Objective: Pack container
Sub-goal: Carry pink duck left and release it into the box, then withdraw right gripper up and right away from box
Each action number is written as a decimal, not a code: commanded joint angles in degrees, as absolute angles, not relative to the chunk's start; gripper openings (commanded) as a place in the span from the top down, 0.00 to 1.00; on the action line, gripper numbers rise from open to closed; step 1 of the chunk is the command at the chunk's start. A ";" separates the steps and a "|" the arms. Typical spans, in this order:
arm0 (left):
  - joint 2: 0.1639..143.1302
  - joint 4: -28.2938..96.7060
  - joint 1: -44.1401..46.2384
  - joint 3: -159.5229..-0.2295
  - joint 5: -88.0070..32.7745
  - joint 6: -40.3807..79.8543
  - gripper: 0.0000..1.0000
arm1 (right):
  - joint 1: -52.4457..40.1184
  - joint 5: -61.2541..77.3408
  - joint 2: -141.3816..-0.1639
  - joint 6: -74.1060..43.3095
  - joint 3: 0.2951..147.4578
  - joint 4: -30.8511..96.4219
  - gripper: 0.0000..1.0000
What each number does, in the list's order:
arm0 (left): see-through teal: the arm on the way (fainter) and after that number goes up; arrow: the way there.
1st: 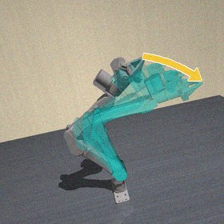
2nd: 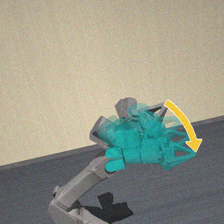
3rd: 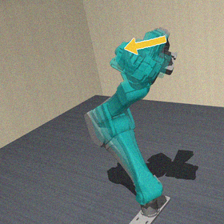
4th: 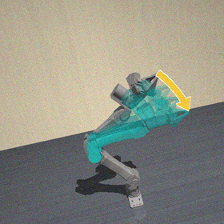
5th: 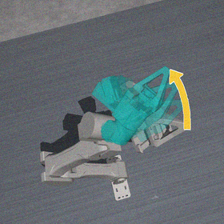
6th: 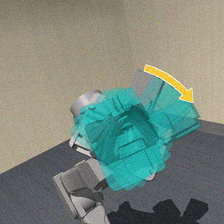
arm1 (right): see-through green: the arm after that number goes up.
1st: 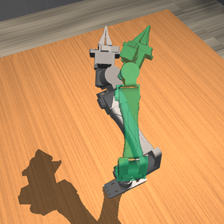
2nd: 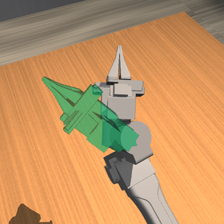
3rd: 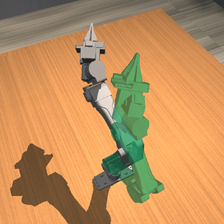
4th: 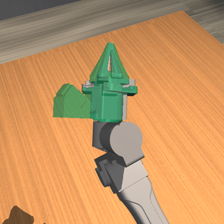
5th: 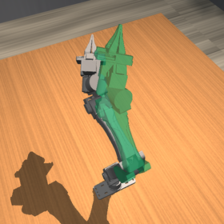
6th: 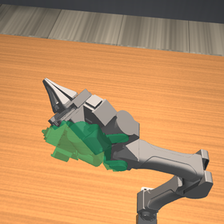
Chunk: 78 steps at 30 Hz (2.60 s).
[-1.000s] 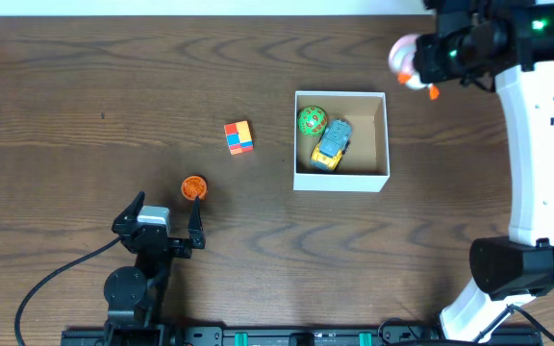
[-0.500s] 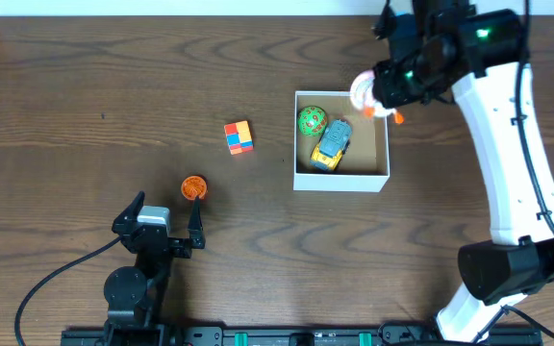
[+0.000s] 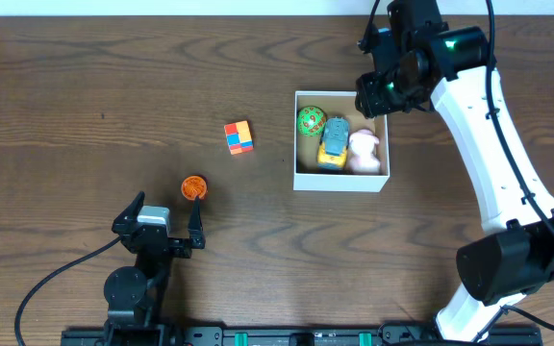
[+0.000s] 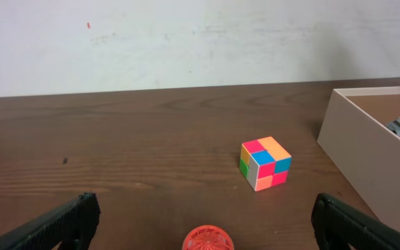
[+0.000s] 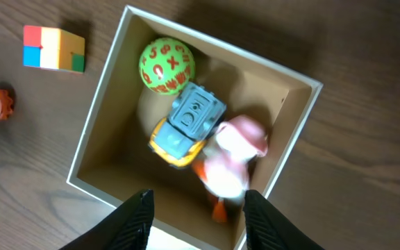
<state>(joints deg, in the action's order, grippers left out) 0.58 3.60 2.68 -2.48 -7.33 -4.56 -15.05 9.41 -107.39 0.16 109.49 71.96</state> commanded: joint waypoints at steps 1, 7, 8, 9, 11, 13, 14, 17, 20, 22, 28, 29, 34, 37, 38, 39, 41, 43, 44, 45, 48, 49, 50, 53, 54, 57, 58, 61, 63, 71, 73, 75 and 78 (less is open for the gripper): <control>0.23 4.36 2.44 -0.73 -7.97 -5.13 0.02 | -15.79 9.52 -106.52 -0.38 108.49 71.46 0.51; 0.23 4.36 2.44 -0.73 -7.97 -5.13 0.02 | -15.73 9.04 -106.52 -0.40 108.47 69.54 0.42; 0.23 4.36 2.44 -0.75 -7.97 -5.13 0.02 | -15.70 9.04 -106.52 -0.43 108.47 68.73 0.38; 0.23 4.36 2.44 -0.73 -7.94 -5.13 0.02 | -15.57 9.04 -106.50 -0.43 108.49 67.75 0.31; 0.23 4.36 2.44 -0.73 -7.97 -5.13 0.02 | -15.22 9.06 -106.50 -1.67 108.77 65.69 0.24; 0.23 4.36 2.44 -0.75 -7.94 -5.13 0.02 | -14.61 10.76 -106.50 -3.38 109.27 63.68 0.24; 0.23 4.36 2.44 -0.73 -7.97 -5.13 0.02 | -14.46 12.71 -106.50 -3.40 109.62 63.11 0.24; 0.23 4.36 2.44 -0.73 -7.97 -5.13 0.02 | -14.33 20.49 -106.39 -3.38 110.52 61.84 0.21; 0.23 4.36 2.44 -0.73 -7.97 -5.13 0.02 | -14.44 20.64 -106.24 -3.40 110.80 60.84 0.06; 0.23 4.36 2.44 -0.73 -7.97 -5.13 0.02 | -14.13 15.97 -106.21 -3.42 110.91 60.82 0.01; 0.23 4.36 2.44 -0.75 -7.94 -5.13 0.02 | -8.80 2.92 -106.21 -7.42 110.91 62.43 0.01; 0.23 4.36 2.44 -0.73 -7.97 -5.13 0.02 | -7.46 1.19 -106.21 -7.81 110.91 63.02 0.01; 0.23 4.36 2.44 -0.73 -7.97 -5.13 0.02 | 0.80 -1.72 -106.24 -11.09 110.85 67.68 0.01; 0.23 4.36 2.44 -0.73 -7.97 -5.13 0.02 | 3.53 -0.62 -106.24 -10.55 110.83 70.22 0.01; 0.23 4.36 2.44 -0.75 -7.97 -5.13 0.02 | 3.95 -0.64 -106.24 -10.11 110.78 70.85 0.01; 0.23 4.36 2.44 -0.75 -7.97 -5.13 0.02 | 4.25 -0.64 -106.24 -9.26 110.61 71.24 0.01; 0.23 4.36 2.44 -0.75 -7.97 -5.13 0.02 | 4.54 -0.69 -106.24 -8.14 110.04 71.42 0.01; 0.23 4.36 2.44 -0.73 -7.97 -5.13 0.02 | 4.54 -1.32 -106.32 -7.60 109.34 71.09 0.01; 0.23 4.36 2.44 -0.73 -7.97 -5.13 0.02 | 4.54 -2.00 -106.41 -7.57 108.95 70.85 0.01; 0.23 4.36 2.44 -0.73 -7.97 -5.13 0.02 | 4.54 -2.79 -106.43 -7.57 108.42 70.43 0.01; 0.23 4.36 2.44 -0.75 -7.97 -5.13 0.02 | 4.54 -4.47 -106.50 -6.50 105.86 68.14 0.01; 0.23 4.36 2.44 -0.73 -7.97 -5.13 0.02 | 4.54 -4.73 -106.50 -6.26 104.86 67.26 0.01; 0.23 4.36 2.44 -0.73 -7.97 -5.13 0.02 | 4.54 -4.71 -106.50 -5.85 103.81 66.37 0.01; 0.23 4.36 2.44 -0.73 -7.97 -5.13 0.02 | 4.54 -4.69 -106.50 -5.65 101.65 65.08 0.01; 0.23 4.36 2.44 -0.75 -7.94 -5.13 0.02 | 4.54 -4.69 -106.50 -5.65 101.12 64.95 0.01; 0.23 4.36 2.44 -0.73 -7.97 -5.13 0.02 | 4.54 -4.69 -106.50 -5.69 100.66 64.93 0.01; 0.23 4.36 2.44 -0.73 -7.97 -5.13 0.02 | 4.54 -4.49 -106.50 -5.69 100.64 64.93 0.01; 0.23 4.36 2.44 -0.73 -7.97 -5.13 0.02 | 4.43 -3.88 -106.50 -5.72 100.53 65.19 0.01; 0.23 4.36 2.44 -0.75 -7.97 -5.13 0.02 | 4.45 -3.92 -106.50 -5.69 99.79 64.38 0.01; 0.23 4.36 2.44 -0.73 -7.97 -5.13 0.02 | 4.51 -4.56 -106.50 -5.67 91.09 54.87 0.01; 0.23 4.36 2.44 -0.73 -7.97 -5.13 0.02 | 4.58 -4.54 -106.50 -5.67 89.54 53.60 0.01; 0.23 4.36 2.44 -0.73 -7.97 -5.13 0.02 | 4.60 -4.54 -106.50 -5.67 88.75 53.30 0.01; 0.23 4.36 2.44 -0.73 -7.94 -5.13 0.02 | 4.58 -4.54 -106.50 -5.69 88.27 53.56 0.01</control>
